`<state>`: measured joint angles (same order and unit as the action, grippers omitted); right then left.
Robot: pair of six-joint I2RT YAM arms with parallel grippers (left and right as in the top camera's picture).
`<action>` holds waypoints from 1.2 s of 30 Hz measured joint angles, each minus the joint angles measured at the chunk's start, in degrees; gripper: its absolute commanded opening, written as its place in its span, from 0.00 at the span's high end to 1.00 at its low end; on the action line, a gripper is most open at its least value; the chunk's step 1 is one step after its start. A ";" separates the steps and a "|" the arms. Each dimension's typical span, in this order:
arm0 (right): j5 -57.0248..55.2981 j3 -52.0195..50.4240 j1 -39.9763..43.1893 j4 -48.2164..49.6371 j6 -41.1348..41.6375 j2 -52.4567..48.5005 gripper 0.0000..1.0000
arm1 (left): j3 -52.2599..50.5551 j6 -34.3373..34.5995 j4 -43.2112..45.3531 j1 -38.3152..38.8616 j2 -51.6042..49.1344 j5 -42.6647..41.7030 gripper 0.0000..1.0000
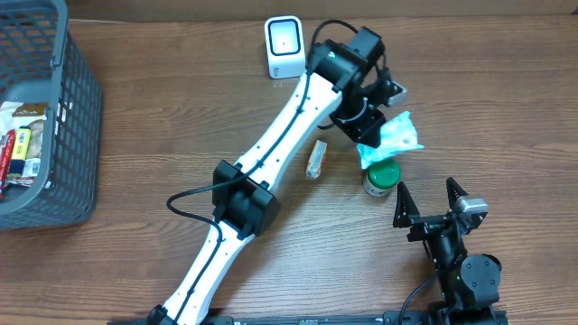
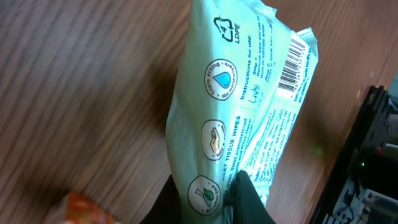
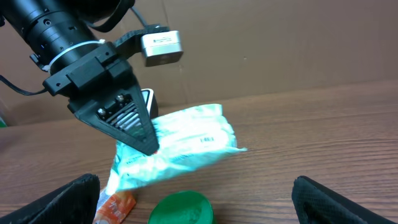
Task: Scan the item barcode
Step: 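Lift the wipes pack off the green jar and set it down beside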
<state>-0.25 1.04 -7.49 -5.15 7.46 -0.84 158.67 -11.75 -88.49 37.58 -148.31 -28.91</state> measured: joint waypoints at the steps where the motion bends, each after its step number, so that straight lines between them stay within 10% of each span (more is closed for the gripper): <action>1: 0.00 0.00 0.00 0.00 0.00 0.00 0.00 | 0.00 0.26 -0.11 -0.42 0.00 0.04 0.96; 36: 0.02 0.00 0.00 -0.02 0.02 0.00 0.00 | -6.01 13.42 -7.41 2.73 0.00 15.47 0.91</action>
<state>-0.23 1.04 -7.49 -5.17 7.49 -0.84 152.66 1.67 -95.90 40.32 -148.31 -13.43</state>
